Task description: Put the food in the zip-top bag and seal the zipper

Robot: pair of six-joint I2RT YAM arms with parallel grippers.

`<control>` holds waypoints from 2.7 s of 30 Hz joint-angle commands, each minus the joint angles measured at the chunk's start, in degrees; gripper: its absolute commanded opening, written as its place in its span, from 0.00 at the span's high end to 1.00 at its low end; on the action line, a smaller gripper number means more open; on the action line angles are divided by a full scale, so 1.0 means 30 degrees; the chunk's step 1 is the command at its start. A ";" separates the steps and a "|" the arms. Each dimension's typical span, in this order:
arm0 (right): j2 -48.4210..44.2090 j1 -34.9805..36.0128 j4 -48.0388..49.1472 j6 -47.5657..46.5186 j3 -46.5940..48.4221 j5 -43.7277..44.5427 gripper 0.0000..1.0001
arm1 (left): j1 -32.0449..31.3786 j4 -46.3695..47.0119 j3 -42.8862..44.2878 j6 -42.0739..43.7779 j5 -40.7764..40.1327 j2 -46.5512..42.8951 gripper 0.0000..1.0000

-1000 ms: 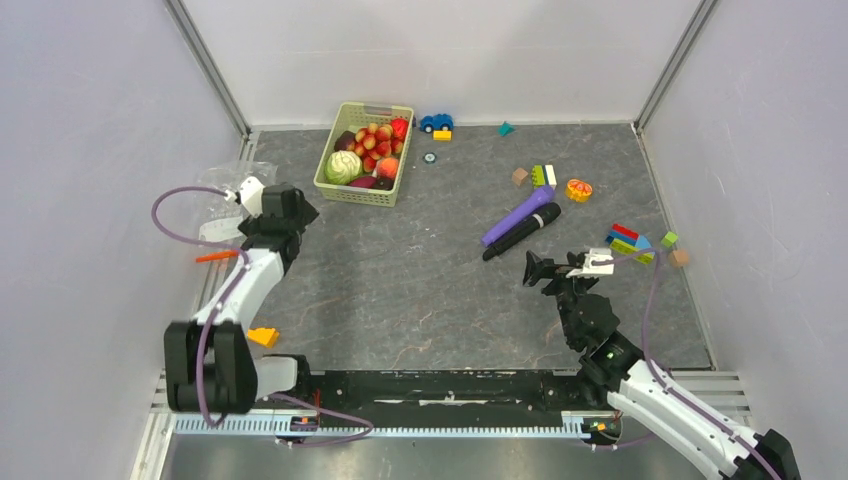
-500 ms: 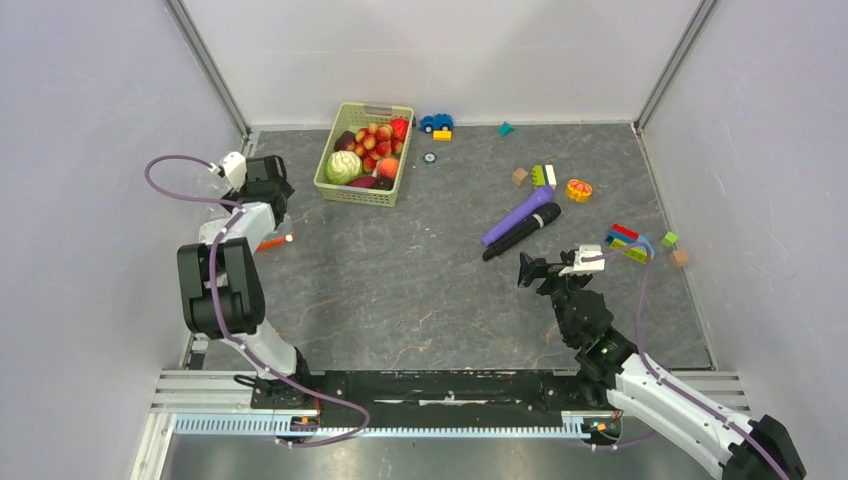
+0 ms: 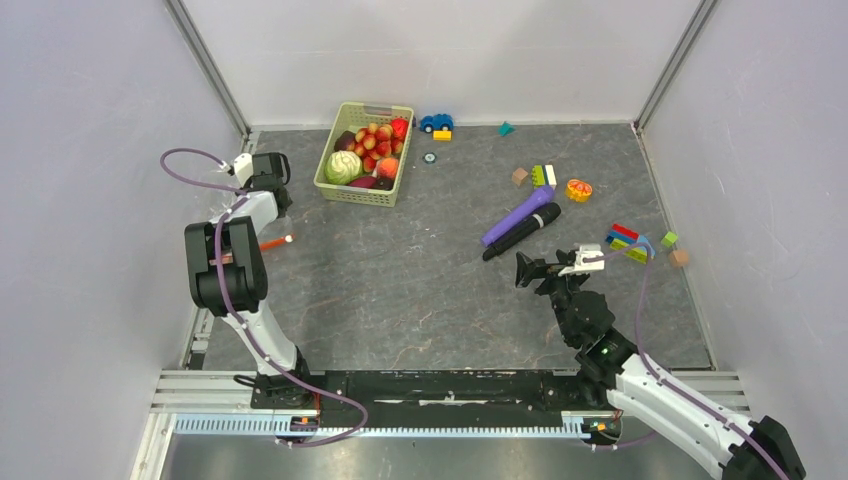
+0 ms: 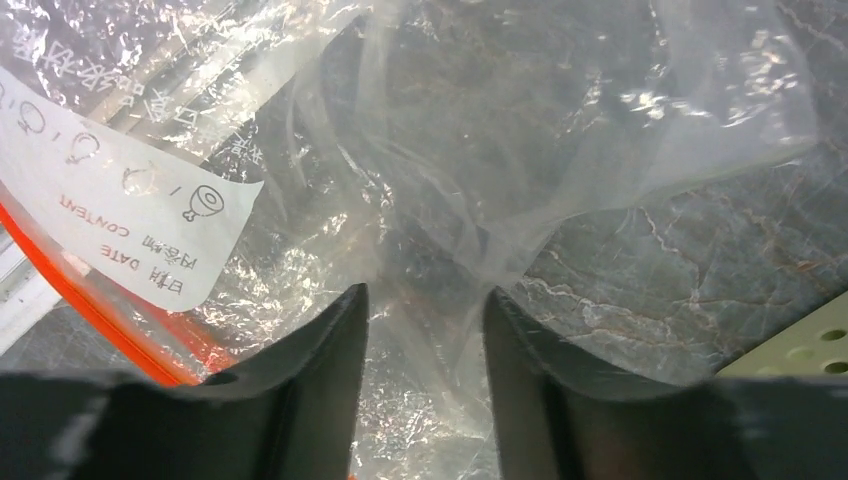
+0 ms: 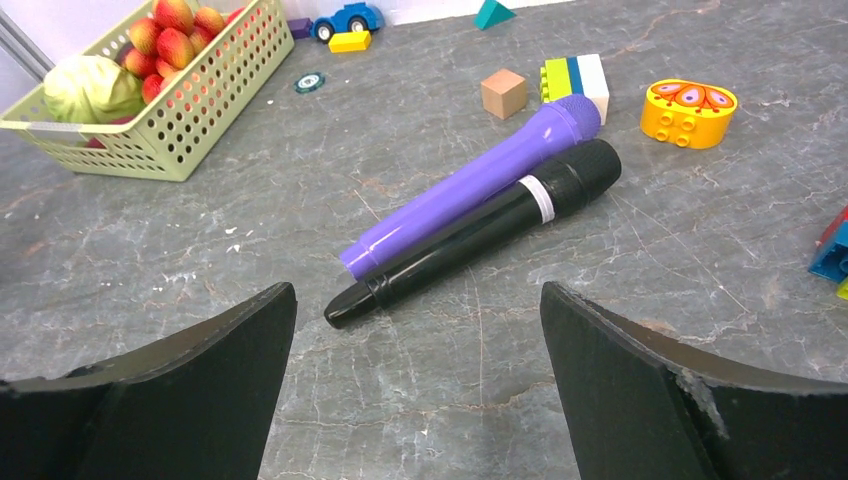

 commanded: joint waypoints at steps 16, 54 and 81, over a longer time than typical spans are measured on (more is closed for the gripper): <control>-0.2389 0.0038 -0.0115 0.0597 -0.0172 -0.0069 0.02 | 0.0047 0.3068 -0.2316 0.0646 0.3435 -0.3446 0.98; 0.2162 0.0417 0.8046 -0.3174 -0.1586 -1.6112 0.02 | -1.3637 0.4314 -0.9019 -1.0113 0.8072 -1.9387 0.98; 1.4145 0.7363 2.3521 -0.5379 -0.0369 -0.6378 0.02 | -2.3060 0.1742 -0.6441 -1.7204 -0.0718 -1.5210 0.98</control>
